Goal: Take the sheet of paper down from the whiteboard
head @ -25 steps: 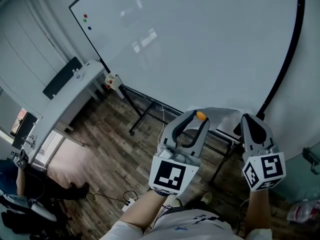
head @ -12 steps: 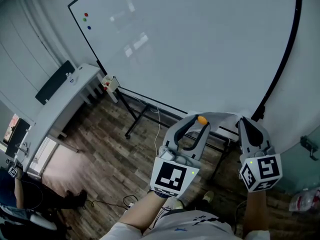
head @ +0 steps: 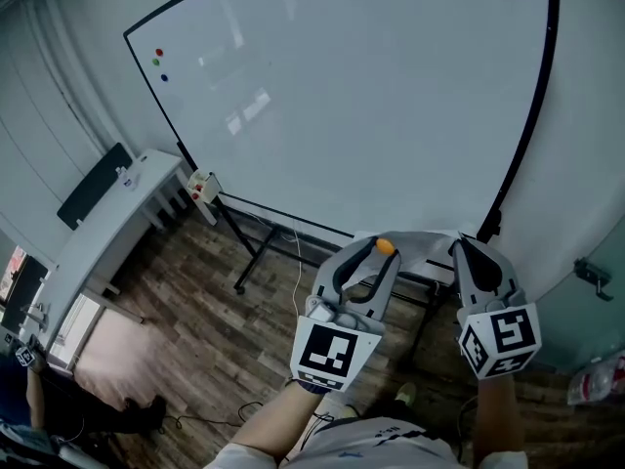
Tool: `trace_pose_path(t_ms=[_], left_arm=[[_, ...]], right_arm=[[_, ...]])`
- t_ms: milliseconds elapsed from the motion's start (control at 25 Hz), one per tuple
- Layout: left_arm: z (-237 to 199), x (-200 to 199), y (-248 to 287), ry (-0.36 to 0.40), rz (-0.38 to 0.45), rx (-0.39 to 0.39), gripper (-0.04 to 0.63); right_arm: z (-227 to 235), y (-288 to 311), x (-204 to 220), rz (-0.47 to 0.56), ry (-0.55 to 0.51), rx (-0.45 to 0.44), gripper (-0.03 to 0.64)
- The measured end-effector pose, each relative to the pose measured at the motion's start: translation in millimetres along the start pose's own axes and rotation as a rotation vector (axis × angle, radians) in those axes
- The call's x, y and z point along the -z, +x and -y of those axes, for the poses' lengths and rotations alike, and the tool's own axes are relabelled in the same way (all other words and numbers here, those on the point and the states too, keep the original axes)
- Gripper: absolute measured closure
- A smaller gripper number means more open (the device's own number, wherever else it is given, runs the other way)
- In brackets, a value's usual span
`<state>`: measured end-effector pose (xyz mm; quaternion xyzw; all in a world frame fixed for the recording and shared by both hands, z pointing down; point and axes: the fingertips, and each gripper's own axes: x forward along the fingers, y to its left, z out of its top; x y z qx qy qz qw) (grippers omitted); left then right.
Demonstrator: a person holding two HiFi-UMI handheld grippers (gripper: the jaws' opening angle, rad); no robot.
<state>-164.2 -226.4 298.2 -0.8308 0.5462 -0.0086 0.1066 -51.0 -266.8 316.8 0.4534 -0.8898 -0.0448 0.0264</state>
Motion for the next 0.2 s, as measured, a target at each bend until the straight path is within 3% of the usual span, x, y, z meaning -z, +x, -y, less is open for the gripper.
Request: trace_pose_path(t_ms=[200], left_arm=[[4.9, 3.4, -4.0, -0.018, -0.017, 0.002, 0.462]], right_arm=[[-1.2, -6.7, -3.0, 0.004, -0.004, 0.007, 0.604]])
